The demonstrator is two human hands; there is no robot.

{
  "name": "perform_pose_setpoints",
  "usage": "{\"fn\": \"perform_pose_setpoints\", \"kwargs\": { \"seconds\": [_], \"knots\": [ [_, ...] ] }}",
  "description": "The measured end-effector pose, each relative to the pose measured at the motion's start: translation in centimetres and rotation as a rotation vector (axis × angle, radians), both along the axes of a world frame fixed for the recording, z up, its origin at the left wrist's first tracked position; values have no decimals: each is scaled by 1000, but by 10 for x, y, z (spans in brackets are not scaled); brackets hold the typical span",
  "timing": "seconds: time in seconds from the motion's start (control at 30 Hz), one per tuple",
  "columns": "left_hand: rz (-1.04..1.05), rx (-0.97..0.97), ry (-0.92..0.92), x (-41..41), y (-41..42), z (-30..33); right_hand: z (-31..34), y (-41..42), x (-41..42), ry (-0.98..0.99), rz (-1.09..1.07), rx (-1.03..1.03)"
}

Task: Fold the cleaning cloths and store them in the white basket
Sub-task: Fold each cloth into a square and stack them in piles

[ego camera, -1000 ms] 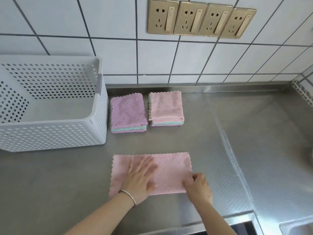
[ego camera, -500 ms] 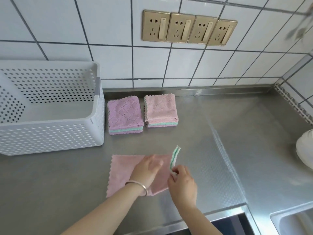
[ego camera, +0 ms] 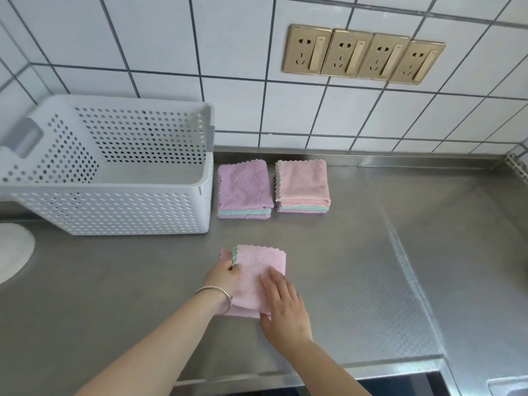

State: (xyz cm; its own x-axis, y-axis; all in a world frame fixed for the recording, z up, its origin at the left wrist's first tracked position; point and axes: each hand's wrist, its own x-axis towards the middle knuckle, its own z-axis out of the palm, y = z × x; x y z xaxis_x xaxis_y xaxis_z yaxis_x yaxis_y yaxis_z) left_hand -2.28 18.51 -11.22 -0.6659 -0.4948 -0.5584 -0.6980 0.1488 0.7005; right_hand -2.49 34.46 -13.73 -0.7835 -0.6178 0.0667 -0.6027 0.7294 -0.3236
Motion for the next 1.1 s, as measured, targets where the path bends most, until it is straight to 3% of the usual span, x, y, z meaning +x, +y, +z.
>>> {"fn": "perform_pose_setpoints", "kwargs": {
  "seconds": [0.13, 0.33, 0.5, 0.83, 1.1],
  "knots": [
    [194, -65, 26, 11, -2, 0, -14, -1, 2, -35, 3, 127],
    [219, -17, -47, 5, 4, -7, -21, 0, 2, -51, 14, 162],
    [283, -44, 17, 1, 8, -3, -19, 3, 3, -20, 2, 115],
    [244, -49, -60, -5, 9, -9, -20, 5, 8, -8, 13, 87],
    [219, -175, 63, -1, 8, 1, -14, 9, 5, 47, 85, 80]
  ]
}}
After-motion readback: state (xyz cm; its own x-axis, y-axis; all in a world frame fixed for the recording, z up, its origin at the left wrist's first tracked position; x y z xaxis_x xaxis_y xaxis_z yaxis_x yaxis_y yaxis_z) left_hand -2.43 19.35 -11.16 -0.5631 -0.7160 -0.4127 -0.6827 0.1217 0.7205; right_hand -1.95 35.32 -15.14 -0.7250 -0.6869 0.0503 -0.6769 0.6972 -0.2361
